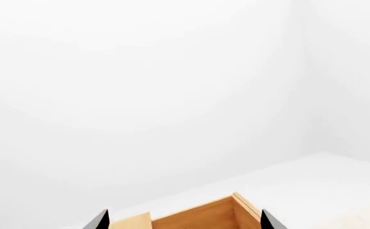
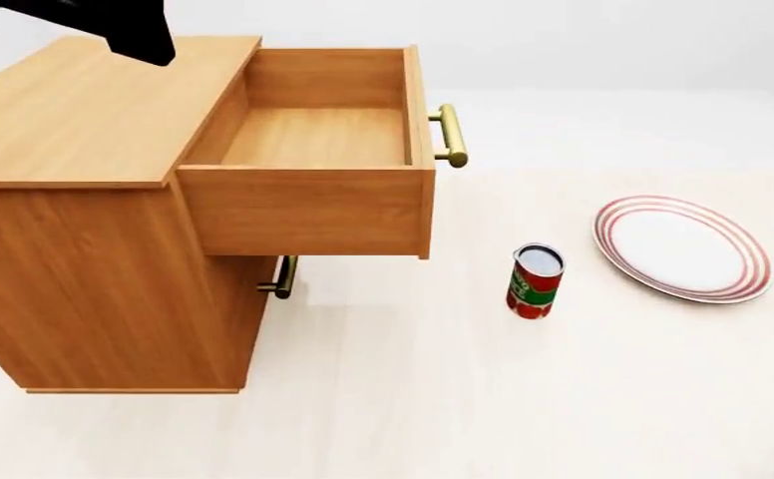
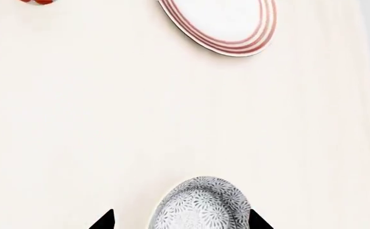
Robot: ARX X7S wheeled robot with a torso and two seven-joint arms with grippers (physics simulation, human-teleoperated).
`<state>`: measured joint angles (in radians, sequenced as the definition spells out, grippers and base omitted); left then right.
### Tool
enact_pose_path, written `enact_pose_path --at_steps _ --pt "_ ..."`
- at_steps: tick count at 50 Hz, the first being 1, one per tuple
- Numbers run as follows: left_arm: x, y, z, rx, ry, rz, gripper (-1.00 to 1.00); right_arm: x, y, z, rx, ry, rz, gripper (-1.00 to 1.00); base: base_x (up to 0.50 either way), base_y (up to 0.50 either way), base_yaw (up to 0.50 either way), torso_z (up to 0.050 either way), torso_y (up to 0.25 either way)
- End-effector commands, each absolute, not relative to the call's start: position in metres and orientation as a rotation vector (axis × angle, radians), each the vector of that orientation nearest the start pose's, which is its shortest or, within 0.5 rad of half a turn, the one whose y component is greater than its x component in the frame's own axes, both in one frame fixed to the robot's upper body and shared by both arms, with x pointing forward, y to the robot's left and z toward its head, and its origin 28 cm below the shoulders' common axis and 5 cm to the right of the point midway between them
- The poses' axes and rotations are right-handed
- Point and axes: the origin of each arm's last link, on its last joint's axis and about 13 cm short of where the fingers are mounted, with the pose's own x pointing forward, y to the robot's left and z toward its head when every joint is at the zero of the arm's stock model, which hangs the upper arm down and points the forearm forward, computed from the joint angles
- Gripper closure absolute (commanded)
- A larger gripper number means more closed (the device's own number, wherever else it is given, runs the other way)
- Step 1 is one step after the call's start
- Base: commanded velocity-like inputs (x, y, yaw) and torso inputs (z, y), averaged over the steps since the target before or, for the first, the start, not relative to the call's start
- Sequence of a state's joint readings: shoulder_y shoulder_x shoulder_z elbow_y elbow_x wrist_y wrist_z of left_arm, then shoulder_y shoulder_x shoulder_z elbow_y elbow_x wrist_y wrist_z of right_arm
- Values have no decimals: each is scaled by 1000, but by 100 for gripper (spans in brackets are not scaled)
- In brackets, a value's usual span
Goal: Put the bowl in the top drawer of the cabinet.
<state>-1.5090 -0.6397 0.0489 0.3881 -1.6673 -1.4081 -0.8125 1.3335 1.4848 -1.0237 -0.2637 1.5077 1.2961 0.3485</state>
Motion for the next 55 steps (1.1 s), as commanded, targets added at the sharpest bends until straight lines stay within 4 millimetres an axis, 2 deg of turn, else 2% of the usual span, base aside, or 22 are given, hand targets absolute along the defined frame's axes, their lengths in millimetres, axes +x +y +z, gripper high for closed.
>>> enact_pose_path --at_steps 1,18,40,41,55 --pt "205 257 388 155 -271 -257 -100 180 -298 220 -475 982 -87 -100 0 0 0 0 0" --pt "209 258 386 151 -266 -259 -100 191 -291 175 -523 1062 -99 -100 0 0 0 0 0" --pt "210 259 383 147 -254 -256 -100 177 -299 147 -523 1193 -140 -100 0 0 0 0 0" --pt "210 259 383 147 -254 -257 -100 176 -299 147 -520 1198 -140 100 0 0 0 0 0" --pt "211 260 383 147 -255 -254 -100 169 -306 148 -521 1210 -150 100 0 0 0 0 0"
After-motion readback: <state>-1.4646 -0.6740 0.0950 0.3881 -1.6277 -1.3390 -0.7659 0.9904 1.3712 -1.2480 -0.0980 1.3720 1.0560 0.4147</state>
